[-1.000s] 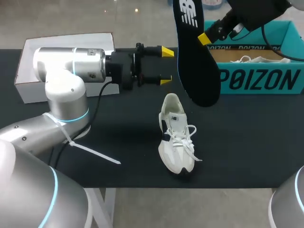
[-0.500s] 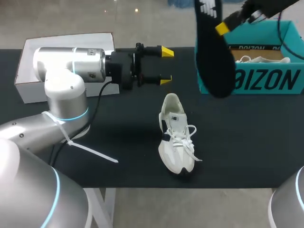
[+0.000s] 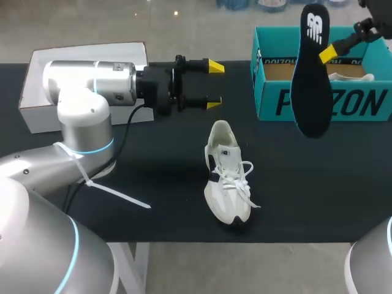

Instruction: Take the shoe out of the shoebox, open the shoe tongue, remove and reinsert the insole, then place the shoe into the shoebox

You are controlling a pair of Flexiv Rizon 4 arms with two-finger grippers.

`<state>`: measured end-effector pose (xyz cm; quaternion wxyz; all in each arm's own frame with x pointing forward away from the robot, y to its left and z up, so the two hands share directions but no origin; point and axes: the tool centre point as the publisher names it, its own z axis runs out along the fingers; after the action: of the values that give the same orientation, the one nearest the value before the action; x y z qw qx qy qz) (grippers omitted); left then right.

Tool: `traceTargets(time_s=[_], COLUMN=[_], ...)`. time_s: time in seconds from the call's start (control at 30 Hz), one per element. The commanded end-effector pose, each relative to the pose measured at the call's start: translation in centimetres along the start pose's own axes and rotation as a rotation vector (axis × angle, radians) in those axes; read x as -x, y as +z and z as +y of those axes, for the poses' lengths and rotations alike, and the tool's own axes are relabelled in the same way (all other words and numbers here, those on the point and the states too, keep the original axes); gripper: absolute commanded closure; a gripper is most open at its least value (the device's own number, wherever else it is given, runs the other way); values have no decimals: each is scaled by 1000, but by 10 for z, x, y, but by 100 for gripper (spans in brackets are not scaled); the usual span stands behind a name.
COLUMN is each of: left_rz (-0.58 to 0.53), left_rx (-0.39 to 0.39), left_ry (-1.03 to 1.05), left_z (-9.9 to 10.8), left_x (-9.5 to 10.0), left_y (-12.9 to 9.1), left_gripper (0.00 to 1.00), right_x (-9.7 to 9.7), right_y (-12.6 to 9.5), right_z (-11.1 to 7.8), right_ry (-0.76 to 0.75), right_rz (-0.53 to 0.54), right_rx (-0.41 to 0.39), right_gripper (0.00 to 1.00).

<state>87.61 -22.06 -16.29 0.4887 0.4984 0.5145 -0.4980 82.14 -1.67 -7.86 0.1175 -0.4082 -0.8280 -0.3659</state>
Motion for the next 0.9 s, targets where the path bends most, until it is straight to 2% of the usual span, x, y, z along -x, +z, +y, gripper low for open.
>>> traceTargets(time_s=[0.03,0.33,0.47,0.7,0.9], left_rz=[-3,-3,-3,-3,-3], left_rx=[3,3,3,3,3], left_ry=[2,2,2,2,2], left_z=[0,0,0,0,0], left_x=[-1,-1,-1,-1,-1], left_y=[1,1,1,1,1], left_gripper=[0,0,0,0,0], right_x=[13,30,34,14,4], right_y=[33,89,110,141,155], right_z=[20,54,64,79,83], right_ry=[6,16,29,-2,-7], right_rz=[117,179,208,262,288], right_rx=[-30,-107,-131,-182,-200], right_gripper=[100,100,100,100,100])
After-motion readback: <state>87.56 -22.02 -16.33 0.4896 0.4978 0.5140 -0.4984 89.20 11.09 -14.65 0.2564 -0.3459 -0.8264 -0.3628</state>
